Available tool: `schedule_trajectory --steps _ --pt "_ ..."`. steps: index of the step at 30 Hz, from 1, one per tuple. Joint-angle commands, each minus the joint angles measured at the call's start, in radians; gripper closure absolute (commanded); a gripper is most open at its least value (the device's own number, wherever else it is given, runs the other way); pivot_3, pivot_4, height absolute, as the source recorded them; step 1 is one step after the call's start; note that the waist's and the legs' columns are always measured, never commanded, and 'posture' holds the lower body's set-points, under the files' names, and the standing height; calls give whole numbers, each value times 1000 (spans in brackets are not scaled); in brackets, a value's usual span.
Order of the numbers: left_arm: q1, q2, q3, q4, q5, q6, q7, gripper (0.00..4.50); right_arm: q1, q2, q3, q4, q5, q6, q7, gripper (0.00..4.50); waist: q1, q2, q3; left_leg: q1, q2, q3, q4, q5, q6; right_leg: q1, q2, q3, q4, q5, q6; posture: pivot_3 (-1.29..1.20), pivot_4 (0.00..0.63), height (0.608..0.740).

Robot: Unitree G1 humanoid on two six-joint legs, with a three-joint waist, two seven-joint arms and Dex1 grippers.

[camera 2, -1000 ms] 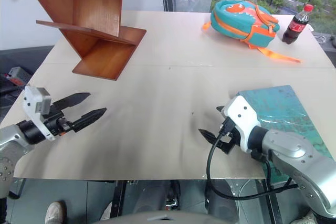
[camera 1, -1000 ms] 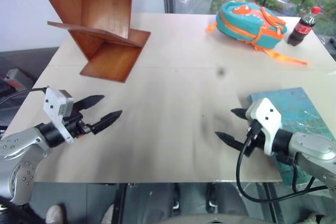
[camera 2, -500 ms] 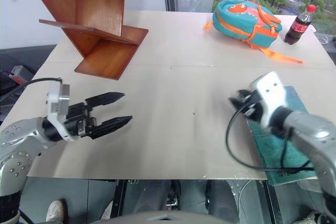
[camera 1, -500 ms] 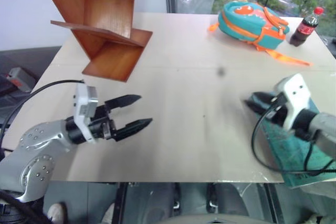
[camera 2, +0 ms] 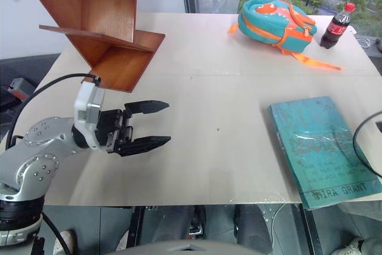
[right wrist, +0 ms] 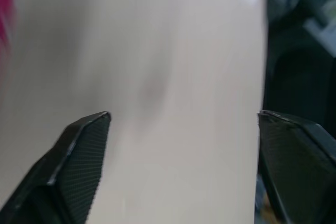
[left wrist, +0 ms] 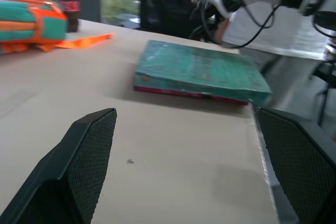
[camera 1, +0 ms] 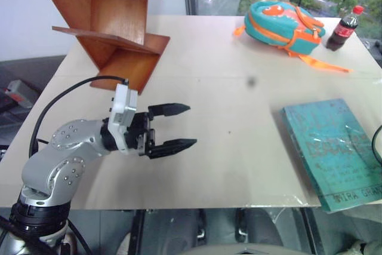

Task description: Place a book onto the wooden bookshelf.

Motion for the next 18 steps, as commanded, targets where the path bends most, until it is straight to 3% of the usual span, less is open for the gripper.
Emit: schedule_trajectory --steps 1,5,9,18 --pt "-27 25 -1 -6 -8 -23 -68 0 -26 -20 25 51 -16 -40 93 77 -3 2 1 0 0 0 0 0 0 0 0 0 0 0 0 0 150 740" --pt "-41 28 -3 7 5 -39 -108 0 -4 -2 34 -6 25 6 193 77 -8 2 0 1 1 0 0 0 0 0 0 1 0 0 0 0 150 740" --pt "-59 19 -6 11 9 -39 -107 0 69 36 6 -192 110 110 265 77 -8 2 0 1 1 0 0 0 0 1 0 0 0 0 0 0 150 740" --pt "-62 13 -5 17 21 -32 -74 0 19 201 15 -496 226 333 164 77 -12 1 1 2 2 0 1 0 0 1 0 1 1 0 0 0 150 740"
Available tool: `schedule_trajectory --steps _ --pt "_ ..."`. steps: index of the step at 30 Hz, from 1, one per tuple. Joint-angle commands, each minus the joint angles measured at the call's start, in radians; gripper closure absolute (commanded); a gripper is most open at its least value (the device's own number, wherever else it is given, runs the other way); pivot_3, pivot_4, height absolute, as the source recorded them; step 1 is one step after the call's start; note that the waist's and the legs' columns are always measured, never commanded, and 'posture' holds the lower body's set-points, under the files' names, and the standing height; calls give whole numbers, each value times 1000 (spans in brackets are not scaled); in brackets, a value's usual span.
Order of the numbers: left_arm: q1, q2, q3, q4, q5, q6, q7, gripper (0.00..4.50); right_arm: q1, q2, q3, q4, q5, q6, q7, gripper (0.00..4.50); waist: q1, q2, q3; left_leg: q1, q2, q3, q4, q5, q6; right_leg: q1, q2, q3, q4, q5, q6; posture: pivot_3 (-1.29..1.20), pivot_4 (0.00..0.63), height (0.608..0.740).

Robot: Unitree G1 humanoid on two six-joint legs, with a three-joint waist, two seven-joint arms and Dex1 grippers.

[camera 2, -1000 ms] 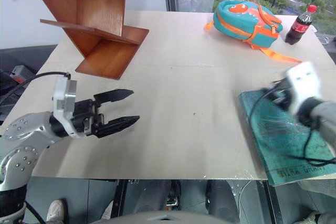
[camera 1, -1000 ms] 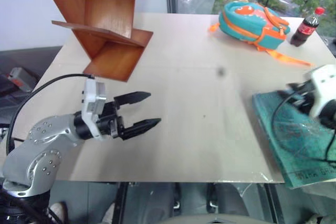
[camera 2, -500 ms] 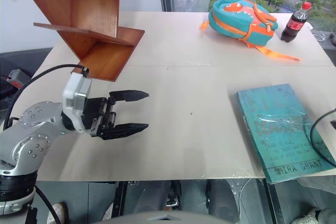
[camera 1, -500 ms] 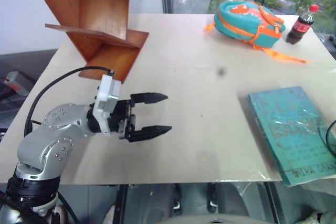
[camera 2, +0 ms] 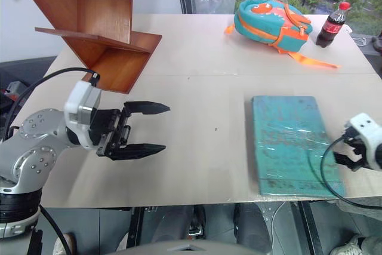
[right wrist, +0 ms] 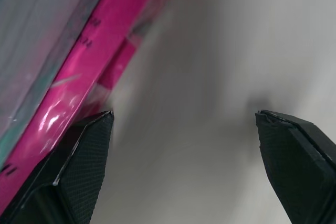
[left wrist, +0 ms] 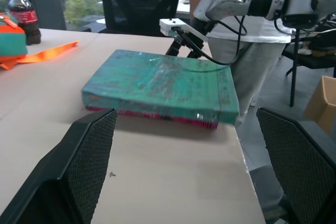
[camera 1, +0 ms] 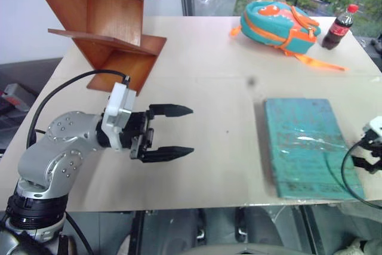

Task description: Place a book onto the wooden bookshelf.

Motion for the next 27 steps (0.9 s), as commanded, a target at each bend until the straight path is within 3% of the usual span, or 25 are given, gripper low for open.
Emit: schedule_trajectory --steps 1,6,12,18,21,27 --pt "-6 -2 4 -3 1 -7 13 0 -63 56 6 -129 54 89 -57 77 -1 0 0 0 0 0 0 0 0 0 0 0 0 0 0 0 150 740" --pt "11 -4 9 -3 4 -3 23 0 -181 163 85 -194 72 166 -131 77 -1 0 0 -1 0 0 0 0 0 -1 0 0 0 1 -2 0 150 740" --pt "44 6 26 4 8 -6 26 0 -303 247 184 -120 17 146 -202 77 2 0 0 -2 -1 -1 0 0 0 -1 0 -2 0 2 -4 0 150 740" --pt "124 28 75 9 18 -10 31 0 -152 137 18 -238 26 110 -172 77 24 0 0 -5 -3 -3 0 0 0 -2 -2 -5 -1 2 -4 0 150 740" --pt "165 23 95 23 28 -22 33 0 -94 139 -60 -341 66 127 -180 77 20 0 0 -5 -3 -4 0 0 0 -1 -2 -5 -1 2 -3 0 150 740" --pt "198 22 106 50 48 -46 26 0 -90 216 -1 -456 92 152 -248 77 14 1 0 -3 -1 -3 0 -1 -2 -1 -1 -4 0 -1 -1 0 150 740"
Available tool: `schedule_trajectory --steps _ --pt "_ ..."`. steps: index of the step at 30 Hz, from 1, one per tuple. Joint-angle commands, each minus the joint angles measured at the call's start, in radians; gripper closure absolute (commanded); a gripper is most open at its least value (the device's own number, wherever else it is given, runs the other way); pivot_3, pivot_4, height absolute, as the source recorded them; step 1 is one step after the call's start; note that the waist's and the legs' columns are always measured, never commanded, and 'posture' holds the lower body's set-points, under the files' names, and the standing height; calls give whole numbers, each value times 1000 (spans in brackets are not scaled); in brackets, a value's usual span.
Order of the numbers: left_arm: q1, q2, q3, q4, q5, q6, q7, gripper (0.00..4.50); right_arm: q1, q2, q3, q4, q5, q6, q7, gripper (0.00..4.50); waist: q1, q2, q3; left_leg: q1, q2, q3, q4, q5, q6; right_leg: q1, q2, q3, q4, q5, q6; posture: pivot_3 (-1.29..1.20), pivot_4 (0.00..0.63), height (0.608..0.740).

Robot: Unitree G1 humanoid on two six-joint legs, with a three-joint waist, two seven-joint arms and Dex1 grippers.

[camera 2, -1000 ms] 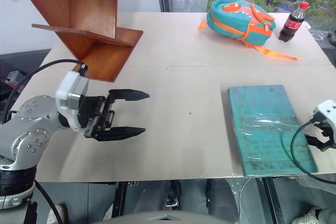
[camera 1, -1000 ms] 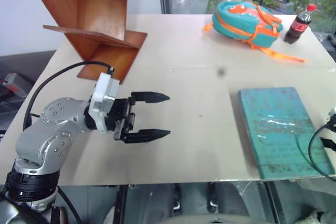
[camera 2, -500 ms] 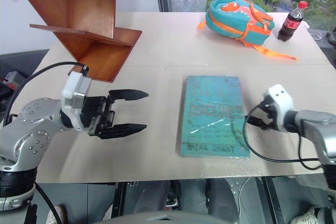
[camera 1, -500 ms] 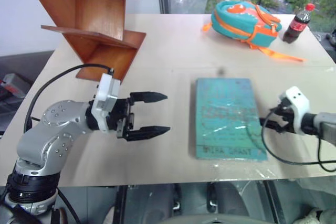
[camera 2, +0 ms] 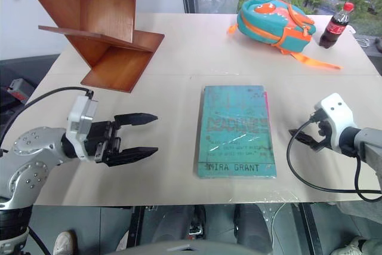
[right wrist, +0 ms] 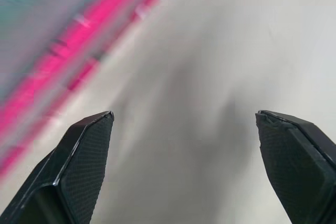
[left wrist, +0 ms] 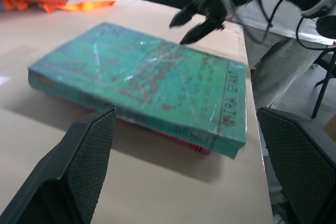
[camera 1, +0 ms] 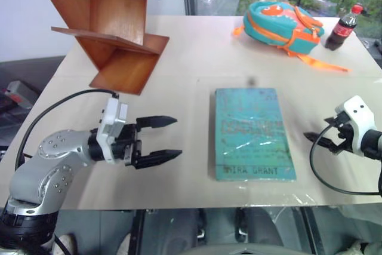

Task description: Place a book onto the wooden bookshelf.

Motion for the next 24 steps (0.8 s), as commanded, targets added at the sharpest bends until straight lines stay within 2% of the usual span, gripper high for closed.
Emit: schedule_trajectory --steps 1,7,13,16,19,22,24 --pt "-6 6 37 7 -1 -23 0 0 -13 41 58 -59 0 -7 -45 77 3 0 0 0 0 0 0 0 -1 0 0 0 0 0 -1 0 150 740" --pt "-7 15 54 9 -8 -15 0 0 -56 99 119 -65 5 -9 -80 77 8 0 0 -1 -1 0 0 1 1 -1 -1 0 0 1 -3 0 150 740" --pt "7 14 58 15 -11 0 6 0 -30 87 109 -63 -13 -52 -77 77 8 0 0 -2 -1 -1 0 1 2 -1 -1 -1 0 3 -3 0 150 740" --pt "8 2 49 34 -19 47 52 0 37 53 23 -66 -14 -155 -17 77 10 0 0 -2 -2 -1 0 1 2 -1 -1 -1 0 1 0 0 150 740" --pt "13 -15 21 55 28 48 104 0 165 18 -87 -122 16 -226 77 77 11 0 0 -2 -2 -1 0 1 2 0 -1 -1 -1 1 1 0 150 740" --pt "-16 -30 -4 70 -21 141 148 0 264 39 -241 -216 90 -254 124 77 10 0 0 -1 -2 -2 0 1 2 0 -1 -1 -1 1 1 0 150 740" --pt "-69 -43 -28 100 -115 303 205 0 361 34 -361 -331 177 -244 205 77 10 1 0 -1 -2 -2 0 1 2 0 -1 -1 0 1 1 0 150 740"
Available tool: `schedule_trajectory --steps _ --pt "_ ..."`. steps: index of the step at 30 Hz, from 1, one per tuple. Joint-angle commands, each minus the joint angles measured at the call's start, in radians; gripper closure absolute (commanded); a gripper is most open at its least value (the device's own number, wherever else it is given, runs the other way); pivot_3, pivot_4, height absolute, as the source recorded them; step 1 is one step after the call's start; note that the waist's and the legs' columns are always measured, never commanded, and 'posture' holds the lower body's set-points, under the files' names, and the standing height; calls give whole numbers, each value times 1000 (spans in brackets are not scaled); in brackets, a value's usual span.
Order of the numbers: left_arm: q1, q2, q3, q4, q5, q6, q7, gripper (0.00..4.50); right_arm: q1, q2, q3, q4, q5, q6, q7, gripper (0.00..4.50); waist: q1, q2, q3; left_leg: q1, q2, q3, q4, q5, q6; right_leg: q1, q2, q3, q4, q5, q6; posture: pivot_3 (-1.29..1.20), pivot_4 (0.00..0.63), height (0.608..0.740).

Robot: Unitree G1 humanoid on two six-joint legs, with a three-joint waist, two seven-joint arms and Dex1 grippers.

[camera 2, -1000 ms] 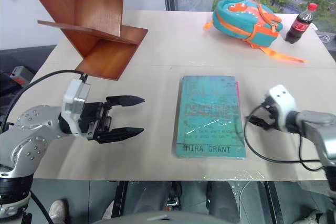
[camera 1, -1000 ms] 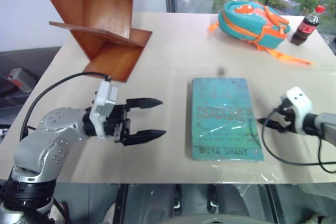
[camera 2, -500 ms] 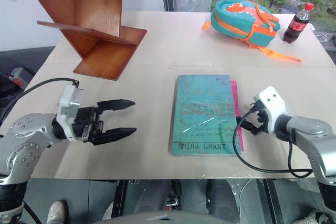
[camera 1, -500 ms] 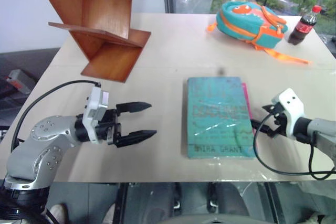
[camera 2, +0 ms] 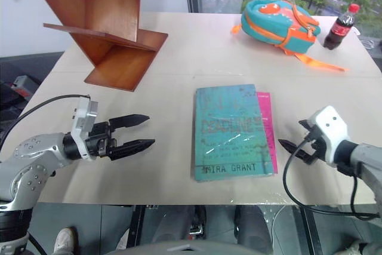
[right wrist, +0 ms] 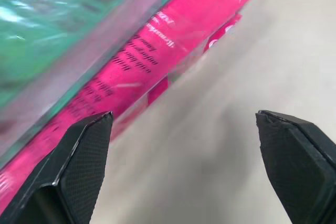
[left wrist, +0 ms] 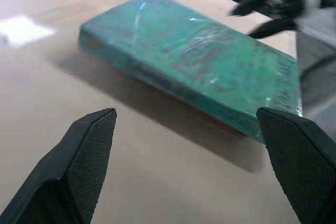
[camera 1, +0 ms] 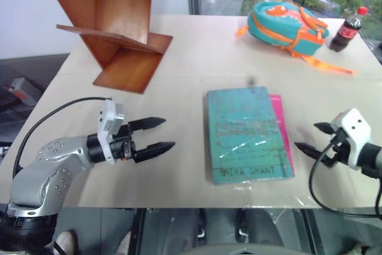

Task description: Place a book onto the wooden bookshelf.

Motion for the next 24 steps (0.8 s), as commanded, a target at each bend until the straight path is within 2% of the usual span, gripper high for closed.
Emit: schedule_trajectory --steps 1,5,9,12,17,20,23,24 --pt "-74 -20 -22 24 -132 209 79 0 113 -9 -195 -210 112 -50 128 77 3 0 0 0 0 0 0 0 0 0 0 0 0 0 0 0 150 740" --pt "-202 -62 -66 126 -224 427 150 0 148 6 -241 -337 227 -38 90 77 -2 -3 0 2 0 -3 0 0 0 3 0 0 0 0 0 0 150 740" --pt "-334 -166 -90 275 -247 588 260 0 123 13 -170 -411 254 -39 -2 77 -1 -4 -1 3 0 -2 2 0 0 4 -1 1 1 0 0 0 150 740" --pt "-379 -220 -138 329 -212 624 272 0 94 12 -97 -433 247 -56 -60 77 -1 -6 -1 2 0 -3 2 0 0 3 -1 2 1 0 0 0 150 740" --pt "-453 -363 -210 431 -155 644 313 0 80 5 -15 -434 209 -108 -122 77 4 -8 -1 1 -2 -3 2 0 0 4 -1 1 1 2 -3 0 150 740" --pt "-487 -420 -209 484 -146 658 320 0 89 -9 7 -434 207 -134 -154 77 3 -8 -1 1 -2 -3 2 0 0 4 -1 -1 1 2 -3 0 150 740" --pt "-524 -475 -167 560 -151 684 338 796 115 -24 -1 -434 216 -161 -178 0 3 -9 -1 2 -2 -3 2 0 0 4 -1 -2 1 0 0 0 150 740" --pt "-529 -476 -165 567 -154 693 329 1236 125 -29 -3 -434 218 -169 -185 0 2 -9 -1 1 -2 -3 2 0 0 4 -1 -2 1 0 0 0 150 740"
